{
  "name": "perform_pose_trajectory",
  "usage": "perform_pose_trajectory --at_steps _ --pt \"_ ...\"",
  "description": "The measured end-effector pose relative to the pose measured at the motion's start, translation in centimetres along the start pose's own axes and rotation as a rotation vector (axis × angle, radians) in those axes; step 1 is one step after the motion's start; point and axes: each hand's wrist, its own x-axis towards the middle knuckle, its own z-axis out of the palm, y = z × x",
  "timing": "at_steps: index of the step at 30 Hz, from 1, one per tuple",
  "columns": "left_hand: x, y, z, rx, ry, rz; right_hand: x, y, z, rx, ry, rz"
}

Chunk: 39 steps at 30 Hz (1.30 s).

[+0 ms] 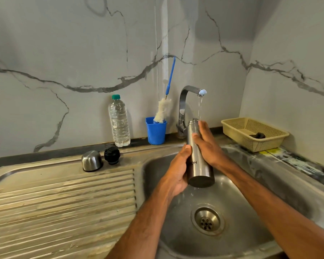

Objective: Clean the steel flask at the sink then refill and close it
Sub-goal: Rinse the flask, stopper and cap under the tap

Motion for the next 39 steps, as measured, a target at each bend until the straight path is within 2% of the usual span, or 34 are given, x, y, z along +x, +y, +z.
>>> perform_pose_trajectory --at_steps 2,4,8,10,13,18,21,25,34,39 --pt "0.1 -0.4 0.3 0.025 -0.029 -0.003 0.4 0.1 -0.8 0.043 0.061 0.065" --pt "0.3 -0.6 0.3 0.017 -0.024 0.005 -0.2 -0.1 -0.7 -0.027 0.052 0.04" --pt "0.2 -0.6 -0.3 -0.065 -0.02 0.022 -3.0 -1.5 1.6 -0.465 -0.096 -0.144" --pt "0.2 -0.2 -0.8 -0.117 -0.021 0.026 -3.4 -2.2 2.4 -0.597 -0.121 -0.203" --pt "0.3 0.1 -0.9 -0.104 -0.041 -0.021 -2.3 -2.1 1.3 -0.423 -0.147 -0.175" --pt "0.4 -0.8 0.7 -0.092 -0.031 -0.111 0.8 -0.6 -2.0 -0.001 0.126 0.046" --pt "0.6 -1.0 1.0 -0.125 -0.023 -0.108 0.4 -0.4 -2.0 0.177 0.107 0.162" --pt "0.6 -0.7 0.7 -0.16 -0.022 -0.077 -1.5 -1.4 -0.4 0.071 -0.011 0.151" --pt "1.0 -1.2 0.0 -0.189 -0.04 0.029 -5.1 -2.9 1.0 -0.328 -0.117 -0.069" --pt "0.8 -1.1 0.7 -0.047 0.005 -0.013 -0.3 -1.0 -0.4 -0.243 -0.056 0.006"
